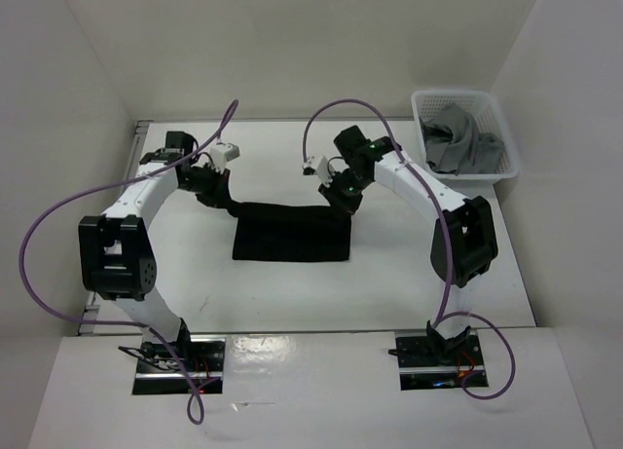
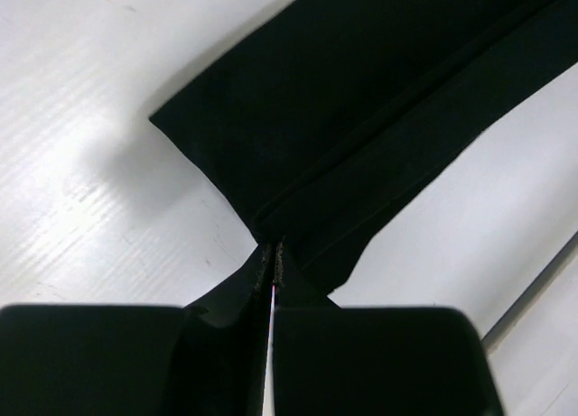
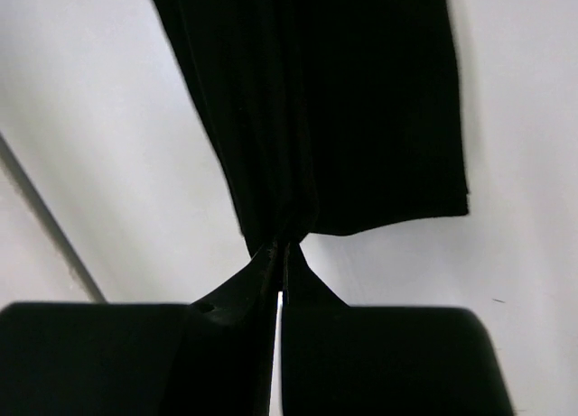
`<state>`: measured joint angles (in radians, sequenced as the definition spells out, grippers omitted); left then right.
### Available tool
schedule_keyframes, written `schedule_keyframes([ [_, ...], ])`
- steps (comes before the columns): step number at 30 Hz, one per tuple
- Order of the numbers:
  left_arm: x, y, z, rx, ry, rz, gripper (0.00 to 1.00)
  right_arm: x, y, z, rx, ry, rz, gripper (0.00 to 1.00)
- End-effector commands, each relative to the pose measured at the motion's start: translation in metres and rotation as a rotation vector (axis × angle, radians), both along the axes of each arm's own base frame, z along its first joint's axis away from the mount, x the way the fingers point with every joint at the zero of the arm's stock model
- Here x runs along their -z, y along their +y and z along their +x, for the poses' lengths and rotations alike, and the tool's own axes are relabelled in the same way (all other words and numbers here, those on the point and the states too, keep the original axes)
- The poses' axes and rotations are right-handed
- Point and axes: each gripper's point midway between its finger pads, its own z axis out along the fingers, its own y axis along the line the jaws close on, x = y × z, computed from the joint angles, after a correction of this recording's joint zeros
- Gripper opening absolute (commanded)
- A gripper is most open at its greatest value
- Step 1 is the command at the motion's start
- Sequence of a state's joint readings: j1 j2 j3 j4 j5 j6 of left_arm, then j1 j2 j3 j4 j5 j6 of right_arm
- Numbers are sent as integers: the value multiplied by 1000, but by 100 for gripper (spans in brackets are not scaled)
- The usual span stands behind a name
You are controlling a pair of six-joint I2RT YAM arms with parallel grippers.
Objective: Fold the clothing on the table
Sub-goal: Fold the skirt
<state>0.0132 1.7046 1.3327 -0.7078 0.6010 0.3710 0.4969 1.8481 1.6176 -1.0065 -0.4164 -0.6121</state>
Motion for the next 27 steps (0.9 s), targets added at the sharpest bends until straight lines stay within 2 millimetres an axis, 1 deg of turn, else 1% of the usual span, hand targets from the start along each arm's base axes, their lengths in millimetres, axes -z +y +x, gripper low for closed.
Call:
schedule_keyframes([
  [1, -1, -3, -22, 71, -7, 21, 0, 11, -7, -39, -74, 108, -68, 0],
  [2, -1, -5, -27, 91, -4, 25, 2, 14, -9, -41, -74, 119, -74, 0],
  [3, -1, -5, -27, 99, -10, 28, 4, 18, -6, -43, -83, 129, -81, 0],
  [4, 1, -8, -34, 108, 3, 27, 5, 21, -9, -48, -84, 148, -91, 0],
  [6, 5, -10, -43, 136, 13, 34, 8, 27, -11, -50, -92, 168, -104, 0],
  [7, 5, -10, -46, 137, 22, 34, 10, 27, -8, -51, -109, 164, -104, 0],
  [9, 8, -13, -53, 153, 25, 36, 12, 27, -10, -51, -107, 159, -112, 0],
  [10, 8, -13, -56, 153, 35, 36, 12, 30, -8, -55, -116, 167, -118, 0],
  [11, 7, -13, -58, 153, 34, 36, 12, 33, -10, -54, -114, 170, -131, 0],
  [14, 2, -12, -61, 160, 19, 39, 18, 36, -13, -55, -123, 177, -148, 0],
  [15, 5, -12, -65, 160, 39, 38, 18, 37, -12, -56, -130, 172, -156, 0],
  [16, 1, -12, -65, 160, 27, 38, 20, 37, -12, -56, -130, 172, -156, 1],
  [17, 4, -12, -68, 160, 36, 38, 20, 37, -13, -58, -130, 180, -161, 1],
  [19, 2, -10, -68, 156, 27, 49, 21, 40, -16, -61, -149, 198, -175, 6],
  [20, 3, -9, -67, 153, 28, 57, 21, 42, -20, -67, -150, 232, -193, 9],
  [21, 3, -9, -67, 153, 28, 57, 21, 42, -18, -68, -165, 240, -188, 16],
  [22, 4, -7, -67, 150, 28, 67, 21, 39, -16, -70, -186, 238, -189, 20],
  [23, 4, -7, -67, 143, 34, 65, 21, 38, -18, -73, -195, 247, -196, 24],
  [24, 4, -7, -67, 143, 34, 65, 21, 38, -18, -80, -215, 279, -204, 35],
  [26, 4, -8, -68, 134, 41, 61, 21, 38, -15, -83, -231, 278, -205, 41],
  [27, 4, -8, -68, 134, 41, 61, 21, 38, -16, -82, -229, 272, -216, 44],
])
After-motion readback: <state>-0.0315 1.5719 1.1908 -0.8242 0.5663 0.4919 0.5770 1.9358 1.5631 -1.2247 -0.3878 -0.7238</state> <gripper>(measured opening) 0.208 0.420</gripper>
